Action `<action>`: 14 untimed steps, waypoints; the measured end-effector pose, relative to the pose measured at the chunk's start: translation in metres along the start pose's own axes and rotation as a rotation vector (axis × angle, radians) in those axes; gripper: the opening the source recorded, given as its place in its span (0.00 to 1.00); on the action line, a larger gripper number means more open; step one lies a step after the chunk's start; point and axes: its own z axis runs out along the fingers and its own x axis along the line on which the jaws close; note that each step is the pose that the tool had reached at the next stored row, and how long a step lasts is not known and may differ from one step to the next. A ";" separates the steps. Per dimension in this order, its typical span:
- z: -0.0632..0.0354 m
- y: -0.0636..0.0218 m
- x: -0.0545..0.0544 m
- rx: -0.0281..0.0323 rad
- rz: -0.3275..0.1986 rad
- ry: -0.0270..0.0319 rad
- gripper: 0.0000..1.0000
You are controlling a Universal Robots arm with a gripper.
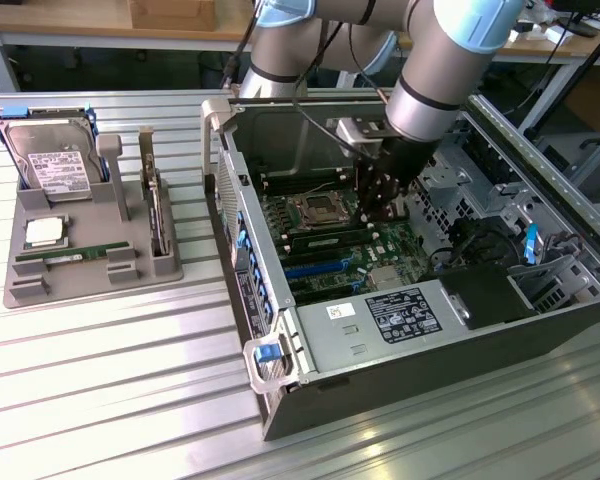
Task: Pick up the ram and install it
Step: 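Insert the ram into the slot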
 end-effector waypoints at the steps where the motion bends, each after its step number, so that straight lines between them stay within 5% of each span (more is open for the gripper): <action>1: -0.0004 -0.0095 0.000 -0.0054 0.000 0.0000 0.10; 7: -0.0035 -0.0623 0.001 -0.0292 0.000 -0.0002 0.10; 11: -0.0156 -0.0648 0.001 -0.0294 0.000 -0.0004 0.10; 14: -0.0360 -0.0642 0.000 -0.0294 0.000 -0.0013 0.10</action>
